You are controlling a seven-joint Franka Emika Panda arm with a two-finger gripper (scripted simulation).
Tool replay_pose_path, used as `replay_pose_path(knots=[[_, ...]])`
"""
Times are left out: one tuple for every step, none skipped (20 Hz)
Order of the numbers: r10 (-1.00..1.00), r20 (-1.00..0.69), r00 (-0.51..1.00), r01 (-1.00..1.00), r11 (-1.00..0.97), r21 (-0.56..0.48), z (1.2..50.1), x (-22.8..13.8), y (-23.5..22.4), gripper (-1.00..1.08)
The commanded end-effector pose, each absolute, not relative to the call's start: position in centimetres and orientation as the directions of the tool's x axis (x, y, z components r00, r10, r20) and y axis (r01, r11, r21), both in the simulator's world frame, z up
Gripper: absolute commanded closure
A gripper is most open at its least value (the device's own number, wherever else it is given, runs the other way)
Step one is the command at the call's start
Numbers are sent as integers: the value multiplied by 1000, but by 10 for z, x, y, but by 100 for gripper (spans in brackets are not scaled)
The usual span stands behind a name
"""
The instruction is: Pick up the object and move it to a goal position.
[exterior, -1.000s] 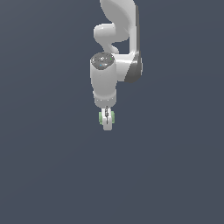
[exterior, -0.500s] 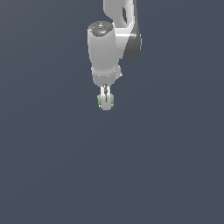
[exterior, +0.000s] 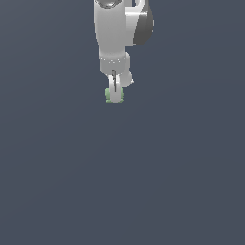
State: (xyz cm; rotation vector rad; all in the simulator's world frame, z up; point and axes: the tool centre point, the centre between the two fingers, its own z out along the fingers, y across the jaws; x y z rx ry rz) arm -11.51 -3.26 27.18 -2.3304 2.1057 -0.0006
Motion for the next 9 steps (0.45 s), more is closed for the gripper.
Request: replay_pose_path(knots=[[-995,1,101,-995,-101,0,280,-122,-33,108],[-995,1,101,-995,-101,0,283,-124,-33,108],[-995,1,101,-995,-101,0,285,-125,-33,108],[-995,1,101,-995,-101,0,287,-127,-33,108],[-995,1,101,-995,-101,0,289,-128,-33,108],[-995,1,101,-995,-101,0,290,-128,-33,108],[-995,1,101,-995,-101,0,291,-129,-33,108],[-995,1,101,-995,-101,0,292,-129,-33,108],[-995,1,101,-995,-101,0,292,-130,-33,108]])
